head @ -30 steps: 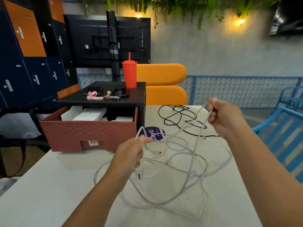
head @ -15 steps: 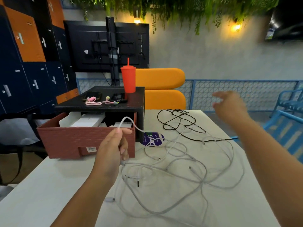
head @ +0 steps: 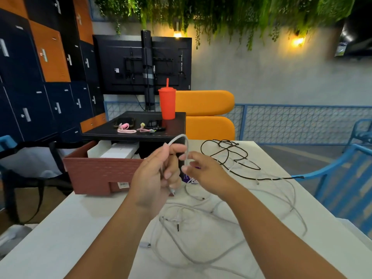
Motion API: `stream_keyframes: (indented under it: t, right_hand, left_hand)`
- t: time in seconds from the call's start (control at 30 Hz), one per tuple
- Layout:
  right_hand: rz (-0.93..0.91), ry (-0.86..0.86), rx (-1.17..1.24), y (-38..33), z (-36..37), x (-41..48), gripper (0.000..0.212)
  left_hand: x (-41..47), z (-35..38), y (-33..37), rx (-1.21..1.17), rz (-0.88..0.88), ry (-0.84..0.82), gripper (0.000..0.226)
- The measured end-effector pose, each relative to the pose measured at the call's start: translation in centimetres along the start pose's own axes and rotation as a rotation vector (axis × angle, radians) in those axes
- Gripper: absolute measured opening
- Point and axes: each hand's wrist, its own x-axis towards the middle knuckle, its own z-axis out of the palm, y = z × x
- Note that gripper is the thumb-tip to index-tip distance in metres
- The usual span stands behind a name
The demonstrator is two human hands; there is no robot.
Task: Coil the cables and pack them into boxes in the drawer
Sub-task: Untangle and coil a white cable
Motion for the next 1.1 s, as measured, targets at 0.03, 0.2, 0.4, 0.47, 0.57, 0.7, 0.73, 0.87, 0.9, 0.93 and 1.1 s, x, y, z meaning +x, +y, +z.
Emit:
stream_keyframes:
  t: [0.03,0.2,0.4,0.47,0.57,0.7,0.73,0.87,0.9,0.93,1.1]
  right_hand:
    - [-0.009,0.009,0.025,0.0,0.6,0.1,0.011]
    - [-0.008,0.021,0.039,1.5,1.6,-0.9,0.030]
    - [-0.034,0.180,-0.155,1.3,-0.3,-2.7,0.026]
    - [-0.055,0.283,-0.195,0.6,-1.3,-3.2,0.026]
    - [-0.165,0.313,-0.346,-1.0,-1.8,-3.8,0.036]
    - [-0.369,0.286,-0.380,-3.8,-1.0,-4.8,0.051]
    - [-0.407,0.293,-0.373,-4.3,-0.9,-5.0,0.053]
    - [-0.527,0.392,-0.381,-6.1,-1.8,-5.2,0.040]
    - [-0.541,0.422,-0.381,-6.4,-2.2,-5.0,0.036]
    - [-0.551,0.443,-0.388,-6.6,-2.7,-4.7,0.032]
    - [-0.431,0.403,-0.437,-6.3,-5.8,-2.7,0.012]
  left_hand:
    - [0.0,0.1,0.4,-0.043,0.011,-0.016,0.033]
    - [0.5,0.1,2.7,-0.133,0.137,-0.001,0.034]
    - [0.5,-0.3,5.0,-0.179,0.256,0.157,0.034]
    - [0.5,-0.3,5.6,-0.214,0.284,0.200,0.033]
    - [0.7,0.3,6.2,-0.247,0.312,0.249,0.032]
    - [1.9,1.7,6.7,-0.105,0.399,0.305,0.030]
    - [2.2,1.9,6.7,0.018,0.439,0.316,0.030]
    - [2.6,2.1,5.5,0.694,0.508,0.162,0.028]
    - [2.5,2.1,5.0,0.786,0.472,0.083,0.026]
    - [2.6,1.9,4.4,0.845,0.435,0.009,0.023]
    - [3.1,0.4,2.7,0.897,0.211,-0.128,0.027]
